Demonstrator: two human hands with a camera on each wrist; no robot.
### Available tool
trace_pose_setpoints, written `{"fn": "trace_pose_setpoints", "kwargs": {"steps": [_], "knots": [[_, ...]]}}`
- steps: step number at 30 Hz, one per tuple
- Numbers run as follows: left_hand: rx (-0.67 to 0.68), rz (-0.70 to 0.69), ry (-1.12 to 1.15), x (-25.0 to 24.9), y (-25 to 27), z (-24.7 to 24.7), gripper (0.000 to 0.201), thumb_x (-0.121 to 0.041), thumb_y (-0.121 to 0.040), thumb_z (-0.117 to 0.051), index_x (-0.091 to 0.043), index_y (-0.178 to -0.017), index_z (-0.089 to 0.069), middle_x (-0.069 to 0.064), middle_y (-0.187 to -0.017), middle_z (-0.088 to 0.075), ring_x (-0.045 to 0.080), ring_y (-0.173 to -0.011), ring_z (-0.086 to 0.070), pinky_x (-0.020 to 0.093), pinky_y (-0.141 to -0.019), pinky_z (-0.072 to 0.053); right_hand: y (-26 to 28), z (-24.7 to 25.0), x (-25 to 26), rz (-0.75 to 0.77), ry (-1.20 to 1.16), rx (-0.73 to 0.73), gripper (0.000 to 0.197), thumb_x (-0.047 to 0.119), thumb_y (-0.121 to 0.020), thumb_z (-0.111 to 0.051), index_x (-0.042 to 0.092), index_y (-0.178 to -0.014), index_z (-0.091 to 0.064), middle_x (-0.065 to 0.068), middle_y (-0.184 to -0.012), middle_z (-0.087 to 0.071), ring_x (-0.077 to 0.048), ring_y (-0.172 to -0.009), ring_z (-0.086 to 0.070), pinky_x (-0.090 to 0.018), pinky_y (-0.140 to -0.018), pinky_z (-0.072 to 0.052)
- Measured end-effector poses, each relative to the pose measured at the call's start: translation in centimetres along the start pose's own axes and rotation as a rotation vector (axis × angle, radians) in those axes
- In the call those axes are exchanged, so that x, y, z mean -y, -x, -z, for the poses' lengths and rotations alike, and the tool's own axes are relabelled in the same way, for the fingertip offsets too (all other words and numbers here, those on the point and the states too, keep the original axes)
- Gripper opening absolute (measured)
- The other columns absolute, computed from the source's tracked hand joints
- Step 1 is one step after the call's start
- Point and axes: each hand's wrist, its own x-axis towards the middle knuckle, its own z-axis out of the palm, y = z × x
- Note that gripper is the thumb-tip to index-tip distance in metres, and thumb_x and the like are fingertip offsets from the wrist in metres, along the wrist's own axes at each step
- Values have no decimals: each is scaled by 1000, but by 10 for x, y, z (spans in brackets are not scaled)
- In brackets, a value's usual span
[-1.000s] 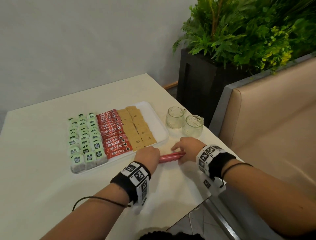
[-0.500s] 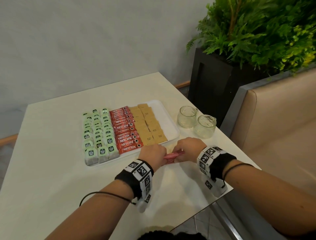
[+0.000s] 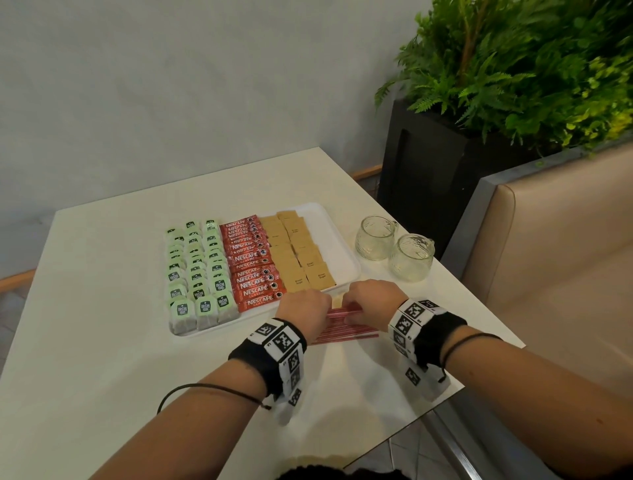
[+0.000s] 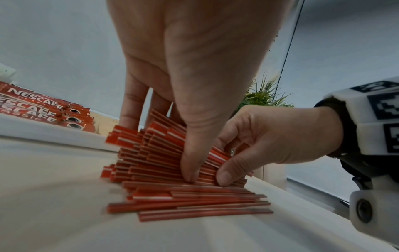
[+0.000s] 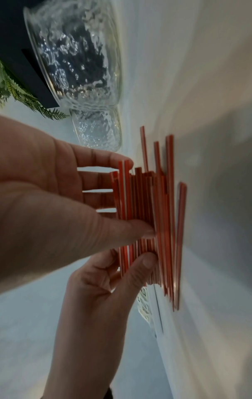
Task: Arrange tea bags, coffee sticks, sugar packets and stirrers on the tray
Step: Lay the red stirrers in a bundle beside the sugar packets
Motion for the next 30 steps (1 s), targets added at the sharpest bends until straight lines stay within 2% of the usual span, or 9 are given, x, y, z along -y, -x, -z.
{"fn": "trace_pose_setpoints", "kwargs": {"steps": [5, 10, 13, 17, 21, 25, 28, 30], "knots": [[16, 9, 6, 0, -2, -8, 23, -19, -99, -46, -13, -117, -58, 6, -113, -60, 27, -106, -59, 38, -75, -45, -2, 3, 4, -4, 24, -8, 27, 32, -90, -56, 26, -115, -64, 3, -113, -64, -19, -101, -60, -31, -76, -46], [-37, -17, 32, 3, 2, -11, 27, -17, -102, -41, -11, -129, -44, 8, -118, -55, 27, -107, -56, 35, -72, -40, -5, 2, 4, -7, -5, -41, 28, 30, -91, -53, 23, -118, -56, 1, -115, -63, -21, -102, -60, -32, -77, -46], [-25, -11, 47, 4, 5, -10, 24, -10, -100, -38, -7, -124, -44, 10, -116, -58, 28, -104, -58, 34, -72, -40, -8, 5, 6, -11, -46, -35, 28, 31, -93, -53, 21, -119, -53, -3, -112, -64, -23, -101, -60, -32, -77, -46], [-30, 6, 158, 7, 5, -12, 19, -11, -102, -39, -7, -120, -43, 9, -113, -60, 27, -100, -59, 33, -69, -38, -10, 12, 7, 18, -72, -5, 29, 35, -93, -57, 20, -118, -53, -2, -108, -65, -22, -98, -60, -33, -79, -49], [-61, 8, 273, 3, 5, -14, 17, -18, -104, -38, -8, -117, -43, 10, -111, -60, 27, -98, -58, 34, -76, -42, -11, 20, 8, 0, -71, 3, 22, 37, -89, -62, 20, -100, -58, -1, -95, -65, -19, -86, -60, -32, -74, -49], [-69, 12, 327, 2, 6, -7, 23, -26, -106, -34, -8, -116, -43, 9, -108, -59, 28, -95, -57, 35, -73, -40, -9, 31, 10, -62, 19, -13, 13, 33, -81, -66, 26, -77, -56, 5, -75, -60, -17, -74, -59, -29, -64, -47], [-1, 15, 410, 0, 8, 2, 24, -28, -106, -34, -7, -116, -42, 11, -102, -59, 27, -86, -56, 38, -75, -44, -10, 42, 12, -117, 104, -15, 16, 31, -80, -63, 26, -67, -57, 7, -67, -58, -16, -70, -60, -27, -62, -48], [83, 26, 529, -1, 8, 10, 24, -28, -106, -35, -7, -115, -42, 7, -88, -56, 21, -75, -51, 35, -69, -42, -9, 48, 15, -122, 177, -35, 13, 28, -82, -61, 25, -70, -60, 7, -67, -58, -16, -69, -59, -27, -61, -47]]}}
